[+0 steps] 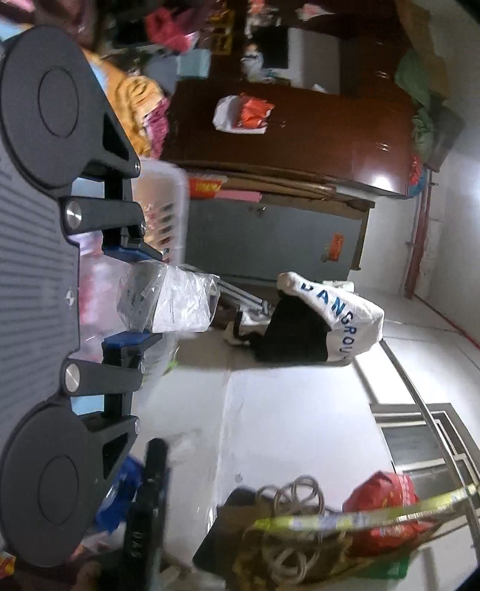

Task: Organize objects
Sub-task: 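Grasp a clear bag with the left tool while the right grasps another clear bag, then lower both held clear bags into the white basket and release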

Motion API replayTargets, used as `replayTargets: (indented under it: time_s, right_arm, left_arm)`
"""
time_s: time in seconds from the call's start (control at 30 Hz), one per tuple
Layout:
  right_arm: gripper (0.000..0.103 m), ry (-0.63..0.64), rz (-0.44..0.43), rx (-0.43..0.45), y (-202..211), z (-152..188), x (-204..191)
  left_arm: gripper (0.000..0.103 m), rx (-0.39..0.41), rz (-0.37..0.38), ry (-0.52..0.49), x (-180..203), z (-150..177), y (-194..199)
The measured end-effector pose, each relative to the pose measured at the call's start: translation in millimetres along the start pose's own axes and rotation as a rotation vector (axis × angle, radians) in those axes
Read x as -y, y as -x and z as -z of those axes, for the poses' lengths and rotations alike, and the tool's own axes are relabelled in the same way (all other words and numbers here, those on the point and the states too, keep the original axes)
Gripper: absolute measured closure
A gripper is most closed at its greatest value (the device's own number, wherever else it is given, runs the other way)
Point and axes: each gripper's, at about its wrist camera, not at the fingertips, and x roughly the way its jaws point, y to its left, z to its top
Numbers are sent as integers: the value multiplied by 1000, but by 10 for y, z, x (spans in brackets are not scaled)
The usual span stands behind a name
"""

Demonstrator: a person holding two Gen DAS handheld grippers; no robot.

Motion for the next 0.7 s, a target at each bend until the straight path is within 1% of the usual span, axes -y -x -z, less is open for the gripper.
replayTargets:
  time_s: [0.03, 0.07, 0.13, 0.2, 0.27, 0.3, 0.33, 0.37, 0.4, 0.43, 0.47, 0.5, 0.57, 0.6, 0.63, 0.7]
  right_arm:
    - [56, 21, 16, -4, -140, -125, -34]
    - [56, 32, 26, -27, -304, -229, -48]
    - [56, 34, 33, -77, -606, -338, -29]
    - [56, 71, 73, -107, -790, -336, -49]
    - [55, 89, 86, -140, -919, -299, -53]
    - [55, 87, 85, -146, -961, -279, -50]
    - [45, 84, 85, -152, -988, -258, -47]
    - [18, 86, 90, -156, -995, -235, -49]
    - [7, 94, 103, -153, -964, -213, -58]
    - [0, 107, 119, -140, -893, -190, -74]
    - [0, 112, 123, -130, -763, -164, -88]
    - [0, 105, 120, -118, -641, -141, -87]
    - [0, 61, 96, -60, -294, -28, -60]
    - [0, 27, 98, -52, -155, 70, -47]
    - [0, -7, 87, -79, -48, 209, -36]
    - [0, -44, 27, -177, 64, 543, -45]
  left_arm:
    - [62, -17, -8, 4, -1, -93, -121]
    - [62, -22, -15, 6, -1, -165, -226]
    - [62, -45, -33, 0, 15, -250, -409]
    - [62, -63, -47, -8, 31, -255, -535]
    - [61, -89, -80, -4, 17, -227, -655]
    - [55, -105, -115, 3, 15, -215, -725]
    - [45, -136, -161, 3, 13, -194, -808]
    - [27, -160, -193, -11, 17, -178, -849]
    - [27, -162, -214, -34, 36, -160, -841]
    - [27, -146, -215, -59, 56, -127, -753]
    - [27, -134, -197, -59, 66, -106, -641]
    - [27, -120, -168, -35, 67, -60, -461]
    - [26, -112, -129, 6, 109, 63, -124]
    - [24, -116, -111, 13, 160, 182, 51]
    - [23, -121, -86, 6, 237, 348, 230]
    - [22, -151, -69, -17, 413, 689, 451]
